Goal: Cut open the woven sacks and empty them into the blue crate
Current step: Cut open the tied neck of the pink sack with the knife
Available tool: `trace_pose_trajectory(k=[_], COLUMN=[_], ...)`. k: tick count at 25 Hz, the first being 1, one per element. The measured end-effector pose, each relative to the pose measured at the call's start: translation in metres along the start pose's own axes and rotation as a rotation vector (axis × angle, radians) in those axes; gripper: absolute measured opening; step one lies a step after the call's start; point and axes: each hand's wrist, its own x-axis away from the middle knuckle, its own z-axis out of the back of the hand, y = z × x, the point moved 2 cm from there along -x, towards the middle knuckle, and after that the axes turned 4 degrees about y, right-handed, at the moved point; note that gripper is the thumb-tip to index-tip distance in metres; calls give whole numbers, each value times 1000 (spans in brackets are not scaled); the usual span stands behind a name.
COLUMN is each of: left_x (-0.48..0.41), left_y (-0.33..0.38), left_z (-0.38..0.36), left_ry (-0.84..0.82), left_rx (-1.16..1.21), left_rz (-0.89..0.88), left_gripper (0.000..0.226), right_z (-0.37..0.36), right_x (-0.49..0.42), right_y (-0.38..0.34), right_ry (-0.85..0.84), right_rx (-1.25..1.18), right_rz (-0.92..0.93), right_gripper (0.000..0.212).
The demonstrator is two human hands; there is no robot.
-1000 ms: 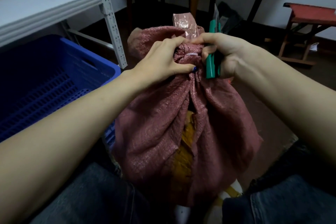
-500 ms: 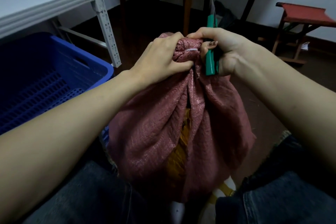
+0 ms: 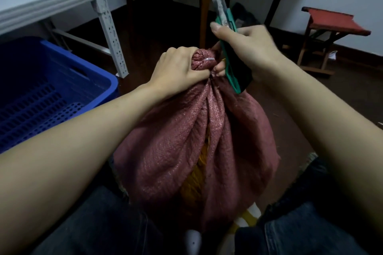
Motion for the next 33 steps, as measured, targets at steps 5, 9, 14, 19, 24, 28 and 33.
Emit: trace_pose_trajectory(k=[5, 9, 14, 19, 24, 28, 33], left_x=[-2, -8, -11, -9, -7, -6, -5], left_y=[-22, -35, -38, -35, -33, -31, -32], left_z=[6, 4, 2, 2, 2, 4, 2], left_ry=[-1, -31, -49, -48, -59, -55, -53], left_rx=[14, 0, 21, 34, 34, 44, 66], left_rz=[132, 206, 238, 226, 224, 254, 251], left_gripper=[39, 52, 50, 45, 34, 32, 36], right_z=[38, 32, 33, 22, 14, 14, 13], right_x=[-15, -11, -2, 0, -1, -3, -2], right_y=[16, 29, 38, 38, 41, 41, 42], right_ry=[118, -25, -258, -286, -272, -287, -243], right_rx=[310, 613, 838, 923, 957, 929, 951], right_rz=[304, 317, 350, 530, 549, 536, 558], right_gripper=[22, 48, 37, 41, 49, 49, 48])
